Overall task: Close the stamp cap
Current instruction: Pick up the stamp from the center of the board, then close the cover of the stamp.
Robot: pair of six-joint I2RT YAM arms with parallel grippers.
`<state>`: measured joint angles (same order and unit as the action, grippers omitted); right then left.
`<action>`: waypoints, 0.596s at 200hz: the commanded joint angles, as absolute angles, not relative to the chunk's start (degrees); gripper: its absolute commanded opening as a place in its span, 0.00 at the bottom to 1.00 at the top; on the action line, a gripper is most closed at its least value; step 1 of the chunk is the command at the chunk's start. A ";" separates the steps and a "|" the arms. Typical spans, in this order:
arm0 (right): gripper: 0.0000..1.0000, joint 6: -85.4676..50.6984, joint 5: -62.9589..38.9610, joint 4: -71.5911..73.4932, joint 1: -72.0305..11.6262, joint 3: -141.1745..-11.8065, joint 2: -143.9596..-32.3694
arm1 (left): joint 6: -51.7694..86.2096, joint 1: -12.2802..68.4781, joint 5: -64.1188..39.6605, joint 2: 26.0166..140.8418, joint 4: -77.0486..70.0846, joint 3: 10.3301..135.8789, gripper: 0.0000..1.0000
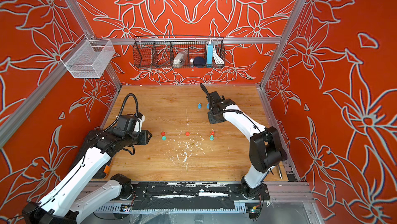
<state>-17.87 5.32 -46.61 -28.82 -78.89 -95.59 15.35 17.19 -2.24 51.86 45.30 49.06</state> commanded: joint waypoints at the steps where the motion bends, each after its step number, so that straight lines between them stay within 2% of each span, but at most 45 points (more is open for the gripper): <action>1: 0.10 -17.97 4.13 -49.75 -31.66 -82.85 -98.19 | 14.59 16.61 -2.55 51.23 44.74 49.13 0.45; 119: 0.09 -21.51 2.47 -50.25 -45.05 -96.37 -115.39 | 14.59 16.57 -2.81 51.33 44.65 49.13 0.45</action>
